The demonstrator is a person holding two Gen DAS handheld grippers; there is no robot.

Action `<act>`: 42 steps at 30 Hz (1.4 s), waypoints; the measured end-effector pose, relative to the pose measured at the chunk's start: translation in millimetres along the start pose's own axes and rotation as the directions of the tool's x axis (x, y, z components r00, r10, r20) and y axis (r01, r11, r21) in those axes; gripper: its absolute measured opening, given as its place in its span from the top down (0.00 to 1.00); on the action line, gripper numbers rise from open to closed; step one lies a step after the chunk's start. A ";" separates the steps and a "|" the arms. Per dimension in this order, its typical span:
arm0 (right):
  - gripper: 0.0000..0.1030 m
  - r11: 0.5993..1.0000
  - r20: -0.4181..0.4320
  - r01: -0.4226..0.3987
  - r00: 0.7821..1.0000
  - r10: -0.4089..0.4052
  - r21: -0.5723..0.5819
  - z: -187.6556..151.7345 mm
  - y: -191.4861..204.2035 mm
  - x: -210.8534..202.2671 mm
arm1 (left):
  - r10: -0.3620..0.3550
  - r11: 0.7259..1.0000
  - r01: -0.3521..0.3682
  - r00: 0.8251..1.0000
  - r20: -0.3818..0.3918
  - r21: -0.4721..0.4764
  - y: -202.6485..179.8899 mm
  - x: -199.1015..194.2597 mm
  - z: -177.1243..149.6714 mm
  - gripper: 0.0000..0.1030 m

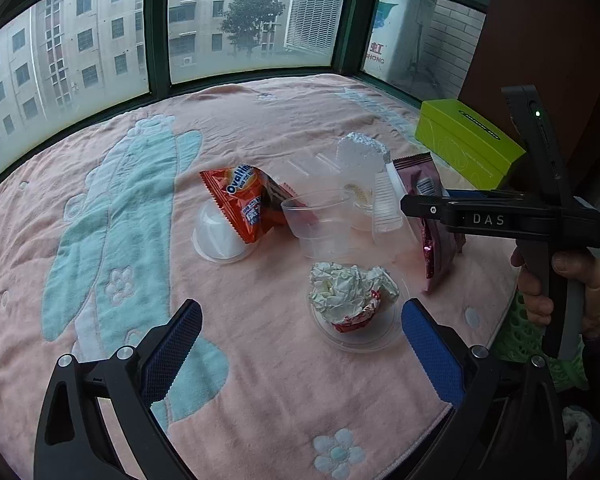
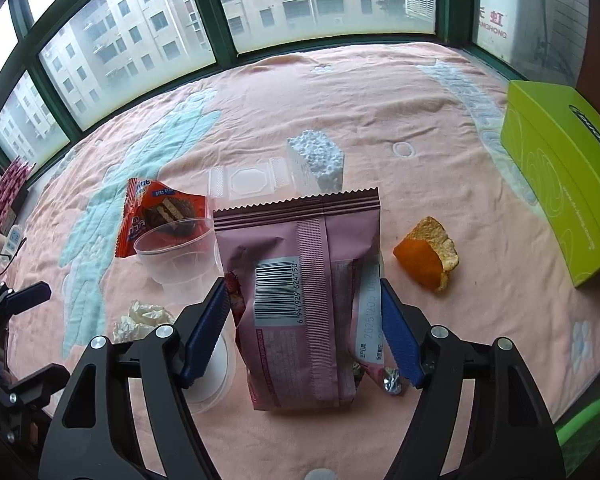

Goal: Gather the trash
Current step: 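Close the left tool on the crumpled white tissue on the clear lid, then carry the tissue with the left tool to the green basket and release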

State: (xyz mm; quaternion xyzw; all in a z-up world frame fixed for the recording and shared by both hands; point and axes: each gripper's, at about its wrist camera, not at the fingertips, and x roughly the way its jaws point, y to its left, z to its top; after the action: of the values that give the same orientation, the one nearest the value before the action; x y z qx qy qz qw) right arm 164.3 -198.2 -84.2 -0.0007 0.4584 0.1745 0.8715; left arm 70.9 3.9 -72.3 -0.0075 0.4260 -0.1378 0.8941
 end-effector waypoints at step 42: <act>0.33 0.930 0.227 0.162 0.943 -0.245 0.331 -121.3 -42.7 -178.7 | -0.056 0.993 0.059 0.998 -0.032 0.101 -31.1 24.2 2.7 0.67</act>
State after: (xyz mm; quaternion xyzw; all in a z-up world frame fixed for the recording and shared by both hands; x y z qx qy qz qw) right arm -12.3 -312.1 -18.5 0.1104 0.3569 0.0074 0.9275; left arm 80.0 -32.4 -84.9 0.0279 0.4313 -0.1849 0.8826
